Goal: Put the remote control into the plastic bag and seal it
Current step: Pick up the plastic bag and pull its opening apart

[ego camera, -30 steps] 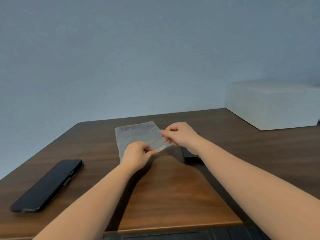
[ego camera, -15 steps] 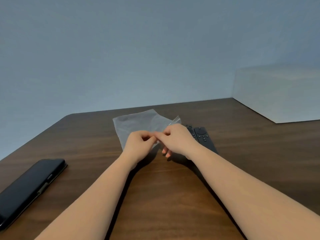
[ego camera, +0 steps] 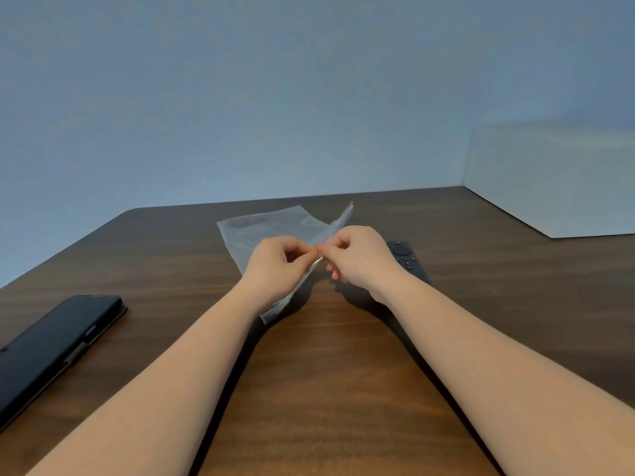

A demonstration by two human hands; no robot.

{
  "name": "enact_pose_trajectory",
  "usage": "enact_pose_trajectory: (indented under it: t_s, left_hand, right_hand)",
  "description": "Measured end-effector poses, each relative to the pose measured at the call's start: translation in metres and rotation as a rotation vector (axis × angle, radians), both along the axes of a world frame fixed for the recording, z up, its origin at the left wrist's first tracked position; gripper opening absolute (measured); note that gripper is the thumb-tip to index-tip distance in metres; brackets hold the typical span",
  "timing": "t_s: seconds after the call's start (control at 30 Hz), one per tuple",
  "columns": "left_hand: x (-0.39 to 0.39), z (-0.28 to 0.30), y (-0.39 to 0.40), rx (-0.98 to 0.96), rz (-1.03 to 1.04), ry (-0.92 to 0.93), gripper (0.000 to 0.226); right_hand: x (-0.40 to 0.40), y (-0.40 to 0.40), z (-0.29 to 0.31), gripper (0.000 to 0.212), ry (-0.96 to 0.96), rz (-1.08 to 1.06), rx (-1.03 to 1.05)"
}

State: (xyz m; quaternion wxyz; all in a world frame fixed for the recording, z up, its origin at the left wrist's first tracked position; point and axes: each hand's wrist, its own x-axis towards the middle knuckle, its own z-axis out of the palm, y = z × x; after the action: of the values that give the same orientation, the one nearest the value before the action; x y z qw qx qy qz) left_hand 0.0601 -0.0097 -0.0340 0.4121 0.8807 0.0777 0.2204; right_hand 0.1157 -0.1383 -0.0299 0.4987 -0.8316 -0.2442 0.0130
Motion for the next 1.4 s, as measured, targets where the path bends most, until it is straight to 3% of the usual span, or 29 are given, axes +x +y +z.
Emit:
enact_pose_trajectory:
  t_s: [0.2, 0.4, 0.57, 0.7, 0.9, 1.07, 1.23, 1.4]
  left_hand:
    - [0.005, -0.002, 0.003, 0.227, 0.049, -0.055, 0.013]
    - [-0.002, 0.007, 0.022, 0.071, 0.234, -0.273, 0.005]
    - [-0.001, 0.001, 0.017, 0.371, 0.104, -0.212, 0.028]
    - [0.003, 0.002, 0.026, 0.414, 0.155, -0.17, 0.043]
    - [0.0, 0.004, 0.048, 0.405, 0.293, -0.209, 0.058]
    - [-0.002, 0.003, 0.045, 0.51, 0.196, -0.276, 0.055]
    - [-0.002, 0.001, 0.042, 0.542, 0.197, -0.297, 0.042]
    - [-0.002, -0.001, 0.039, 0.515, 0.094, -0.259, 0.043]
  right_hand:
    - [-0.001, 0.002, 0.002, 0.032, -0.116, 0.003, -0.032]
    - [0.002, -0.003, 0.001, 0.031, -0.033, -0.023, -0.038]
    - [0.0, -0.004, 0.003, 0.029, 0.029, -0.028, -0.009]
    - [0.001, -0.007, 0.007, 0.026, 0.08, -0.028, -0.01]
    - [0.007, -0.012, 0.007, 0.021, 0.044, -0.071, -0.239]
    - [0.01, -0.019, 0.009, 0.049, -0.146, -0.147, -0.462]
    - [0.012, -0.034, 0.013, 0.04, -0.152, -0.263, -0.698]
    - [0.006, -0.034, 0.011, 0.056, -0.158, -0.203, -0.857]
